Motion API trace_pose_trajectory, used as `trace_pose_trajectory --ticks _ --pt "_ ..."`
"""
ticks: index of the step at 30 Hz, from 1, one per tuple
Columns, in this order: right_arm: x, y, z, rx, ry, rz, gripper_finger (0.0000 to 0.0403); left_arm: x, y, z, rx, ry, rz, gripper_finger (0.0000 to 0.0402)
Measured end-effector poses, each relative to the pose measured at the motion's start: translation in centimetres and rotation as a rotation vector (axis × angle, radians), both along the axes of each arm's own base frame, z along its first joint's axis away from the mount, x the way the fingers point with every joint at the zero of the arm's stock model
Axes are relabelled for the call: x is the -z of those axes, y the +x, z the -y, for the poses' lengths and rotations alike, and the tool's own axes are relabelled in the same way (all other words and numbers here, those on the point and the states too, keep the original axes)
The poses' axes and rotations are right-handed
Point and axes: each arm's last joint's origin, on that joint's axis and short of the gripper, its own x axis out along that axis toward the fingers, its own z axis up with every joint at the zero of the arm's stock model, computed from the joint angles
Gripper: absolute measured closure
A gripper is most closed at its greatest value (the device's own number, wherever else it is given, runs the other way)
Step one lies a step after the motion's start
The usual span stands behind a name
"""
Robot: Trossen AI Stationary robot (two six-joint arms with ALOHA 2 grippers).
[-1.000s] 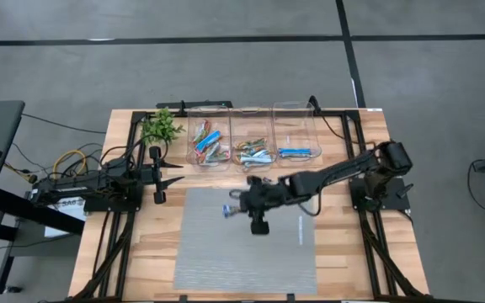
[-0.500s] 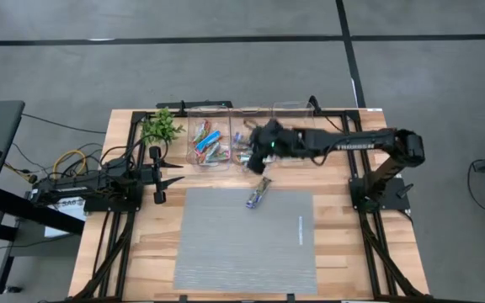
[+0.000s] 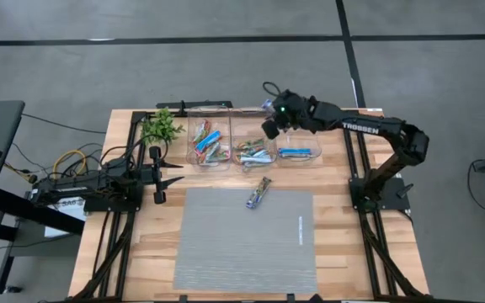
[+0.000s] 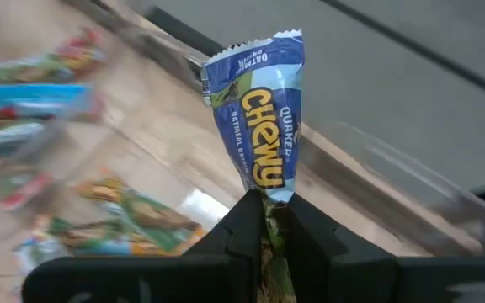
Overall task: Pick and place Granola Bars by type
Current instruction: Put the blue granola bar into the right transparent bin
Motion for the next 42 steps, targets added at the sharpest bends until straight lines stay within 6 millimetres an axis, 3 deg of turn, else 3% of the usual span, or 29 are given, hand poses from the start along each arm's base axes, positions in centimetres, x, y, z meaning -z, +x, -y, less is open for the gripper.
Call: trace_pose_trajectory --ticks 9,20,33,42 --pt "0.9 -2.7 2.1 0.164 0.112 -0.094 0.0369 0.0 0.0 0.0 0.000 0.000 0.000 0.0253" --pt "2.8 -4.0 2.0 0.189 0.197 -0.172 0.0329 0.0 0.0 0.0 0.000 0.000 0.000 0.0253" --pt "2.7 -3.3 1.5 0.152 0.176 -0.153 0.0246 0.0 0.0 0.0 0.000 0.000 0.000 0.0253" --pt "2.1 -0.8 -0.8 -0.173 0.175 -0.068 0.0245 0.0 0.0 0.0 0.000 0.000 0.000 0.0253"
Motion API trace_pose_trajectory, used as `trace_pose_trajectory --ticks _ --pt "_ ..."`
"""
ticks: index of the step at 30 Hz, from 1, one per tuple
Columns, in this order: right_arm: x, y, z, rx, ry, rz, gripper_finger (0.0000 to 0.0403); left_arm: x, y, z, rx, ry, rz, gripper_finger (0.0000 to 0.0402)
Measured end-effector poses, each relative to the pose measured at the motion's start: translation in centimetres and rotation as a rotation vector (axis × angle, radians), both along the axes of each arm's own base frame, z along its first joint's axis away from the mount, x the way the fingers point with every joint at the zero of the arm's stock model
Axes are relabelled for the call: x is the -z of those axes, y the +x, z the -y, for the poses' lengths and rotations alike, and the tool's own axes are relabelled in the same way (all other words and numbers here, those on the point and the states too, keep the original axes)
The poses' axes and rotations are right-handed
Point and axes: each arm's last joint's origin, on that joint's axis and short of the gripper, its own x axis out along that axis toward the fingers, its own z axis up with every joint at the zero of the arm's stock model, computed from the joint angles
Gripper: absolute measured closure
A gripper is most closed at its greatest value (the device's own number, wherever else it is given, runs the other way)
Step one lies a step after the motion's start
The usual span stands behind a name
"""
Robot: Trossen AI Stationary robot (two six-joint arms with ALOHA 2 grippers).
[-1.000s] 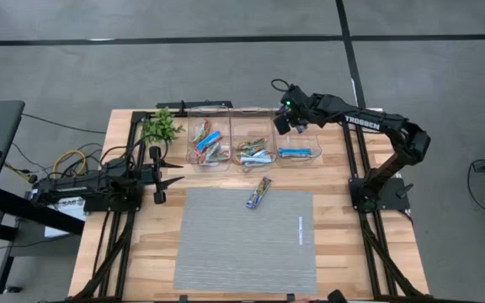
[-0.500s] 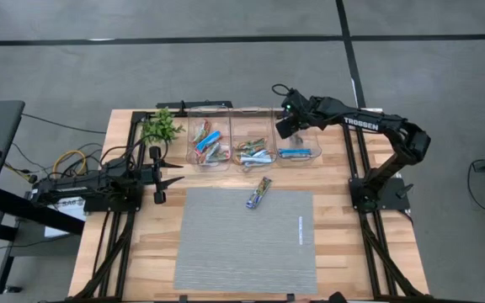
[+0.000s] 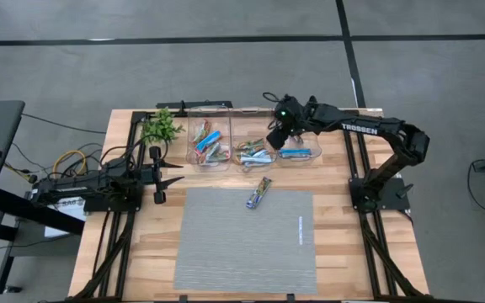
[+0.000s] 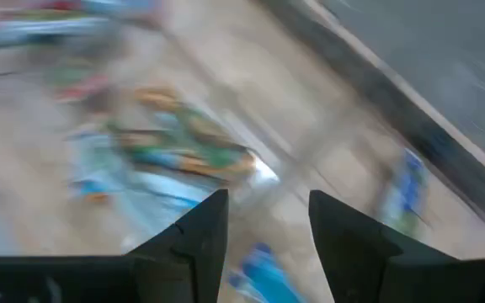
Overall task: Pick and place Granola Bars by type
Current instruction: Put the blue granola bar into the right transparent bin
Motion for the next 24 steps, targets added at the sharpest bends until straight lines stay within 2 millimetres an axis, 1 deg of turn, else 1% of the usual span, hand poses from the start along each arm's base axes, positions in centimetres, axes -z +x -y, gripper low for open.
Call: trace_pose_trajectory --ticks 3,7,11,14,19,24 --pt "-0.7 1.1 -1.4 -0.166 -0.029 0.061 0.0248 0.0 0.0 0.0 0.000 0.000 0.000 0.0253" --pt "-1.4 2.1 -3.5 -0.417 -0.069 0.101 0.0250 0.0 0.0 0.0 0.001 0.000 0.000 0.0253" --pt "-2.2 2.9 -5.6 -0.721 -0.120 0.109 0.0245 0.0 0.0 0.0 0.000 0.000 0.000 0.0253" --pt "-2.5 3.3 -7.1 -0.904 -0.200 0.083 0.0239 0.0 0.0 0.0 0.000 0.000 -0.001 0.0253" --pt "-2.2 3.5 -8.7 -1.089 -0.290 0.021 0.0224 0.0 0.0 0.0 0.001 0.000 0.000 0.0253" --pt "-1.9 3.5 -10.0 -1.163 -0.352 -0.065 0.0202 0.0 0.0 0.0 0.000 0.000 0.000 0.0253"
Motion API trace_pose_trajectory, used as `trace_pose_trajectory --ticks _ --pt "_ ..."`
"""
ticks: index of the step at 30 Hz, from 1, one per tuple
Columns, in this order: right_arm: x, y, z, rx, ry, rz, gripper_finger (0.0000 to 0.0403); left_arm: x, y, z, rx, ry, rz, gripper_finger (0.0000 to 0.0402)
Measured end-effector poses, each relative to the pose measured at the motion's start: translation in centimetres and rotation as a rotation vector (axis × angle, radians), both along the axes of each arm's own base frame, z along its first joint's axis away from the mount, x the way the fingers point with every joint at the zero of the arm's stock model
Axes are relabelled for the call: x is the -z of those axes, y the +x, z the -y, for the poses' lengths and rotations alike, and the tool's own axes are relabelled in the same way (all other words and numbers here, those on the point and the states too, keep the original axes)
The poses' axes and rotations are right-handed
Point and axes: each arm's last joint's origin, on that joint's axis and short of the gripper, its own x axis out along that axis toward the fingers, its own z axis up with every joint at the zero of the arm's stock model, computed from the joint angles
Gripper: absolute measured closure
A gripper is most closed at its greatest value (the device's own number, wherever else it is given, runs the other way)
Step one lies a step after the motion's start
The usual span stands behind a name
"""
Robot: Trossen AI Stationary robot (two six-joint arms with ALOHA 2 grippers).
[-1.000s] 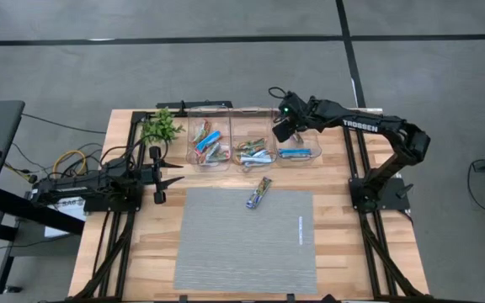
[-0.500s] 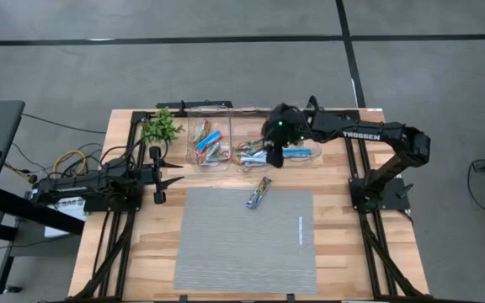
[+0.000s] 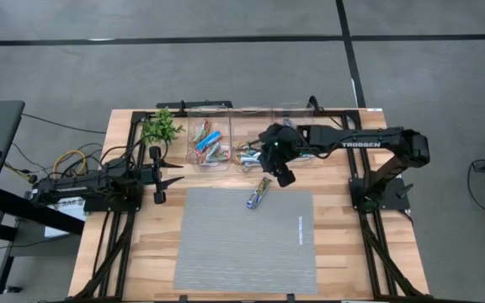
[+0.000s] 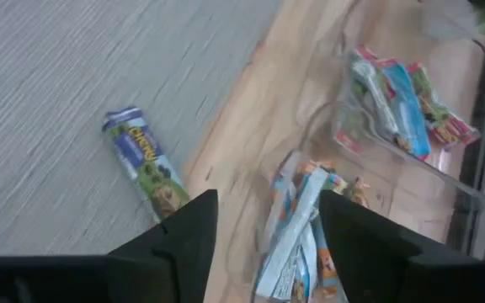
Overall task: Pick and place Granola Bars by type
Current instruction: Put the blue granola bar into the right transparent bin
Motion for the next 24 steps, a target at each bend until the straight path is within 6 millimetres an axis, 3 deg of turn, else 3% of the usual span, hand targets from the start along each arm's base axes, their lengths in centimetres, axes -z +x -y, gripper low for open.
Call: trace_pose_trajectory --ticks 7,24 --pt "0.5 0.3 -1.8 -0.068 -0.009 -0.032 0.0182 0.0 0.0 0.0 0.000 0.000 0.000 0.0253" --pt "8.9 3.8 -4.2 -0.156 0.016 -0.274 0.0191 0.0 0.0 0.0 0.000 0.000 0.000 0.0253"
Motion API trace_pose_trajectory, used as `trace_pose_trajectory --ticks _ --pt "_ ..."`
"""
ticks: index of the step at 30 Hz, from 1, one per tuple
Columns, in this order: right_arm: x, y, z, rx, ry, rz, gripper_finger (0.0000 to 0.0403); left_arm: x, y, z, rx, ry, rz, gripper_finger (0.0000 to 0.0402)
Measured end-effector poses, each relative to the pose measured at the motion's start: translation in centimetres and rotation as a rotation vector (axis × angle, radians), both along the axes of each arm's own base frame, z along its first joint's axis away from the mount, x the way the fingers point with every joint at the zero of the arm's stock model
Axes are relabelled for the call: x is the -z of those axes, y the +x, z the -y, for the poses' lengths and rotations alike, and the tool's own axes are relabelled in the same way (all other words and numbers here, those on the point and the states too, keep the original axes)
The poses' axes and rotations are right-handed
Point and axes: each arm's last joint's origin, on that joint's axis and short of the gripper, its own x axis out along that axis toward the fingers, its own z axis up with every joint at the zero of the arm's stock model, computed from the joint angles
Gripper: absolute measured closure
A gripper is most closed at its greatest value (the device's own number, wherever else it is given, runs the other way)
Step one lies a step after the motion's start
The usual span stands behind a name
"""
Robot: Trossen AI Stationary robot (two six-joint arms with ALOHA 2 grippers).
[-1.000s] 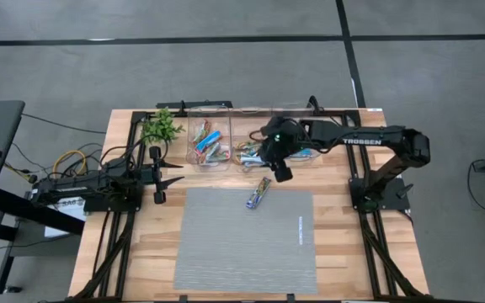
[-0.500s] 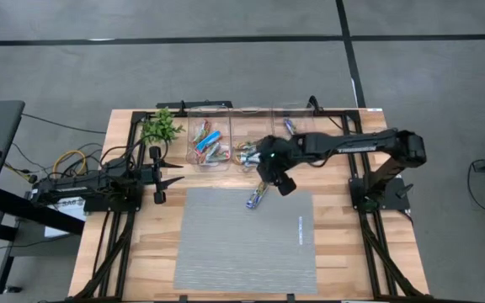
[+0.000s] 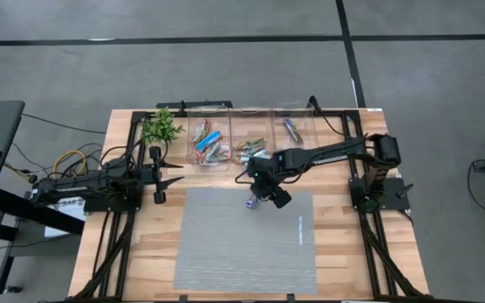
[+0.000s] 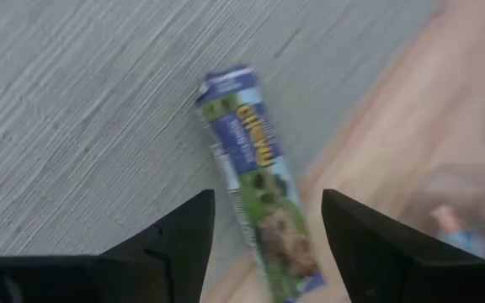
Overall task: Pick and place Granola Bars by type
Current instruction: Put the blue granola bar into the right transparent bin
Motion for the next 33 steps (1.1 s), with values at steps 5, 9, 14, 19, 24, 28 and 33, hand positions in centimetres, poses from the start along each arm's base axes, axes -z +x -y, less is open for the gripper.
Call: trace_pose_trajectory --ticks 5,9,14,19,24,28,33 --pt "1.5 0.3 -0.3 -0.009 0.001 -0.043 0.0195 0.0 0.0 0.0 0.000 0.000 0.000 0.0253" --pt "2.3 0.9 -0.2 -0.007 -0.021 -0.031 0.0195 0.0 0.0 0.0 0.000 0.000 0.000 0.0253" --pt "3.3 1.4 -0.1 0.000 -0.078 -0.032 0.0197 0.0 0.0 0.0 0.000 0.000 0.000 0.0253" --pt "3.6 1.4 -0.1 -0.001 -0.081 -0.043 0.0206 0.0 0.0 0.0 0.000 0.000 0.000 0.0253" --pt "3.7 1.4 -0.1 -0.006 -0.062 -0.048 0.0219 0.0 0.0 0.0 0.000 0.000 0.000 0.0253" --pt "4.4 1.1 -0.7 -0.018 -0.011 -0.090 0.0226 0.0 0.0 0.0 0.000 0.000 0.000 0.0253" --pt "4.3 0.9 -1.2 -0.026 -0.041 -0.097 0.0220 0.0 0.0 0.0 0.000 0.000 0.000 0.0253"
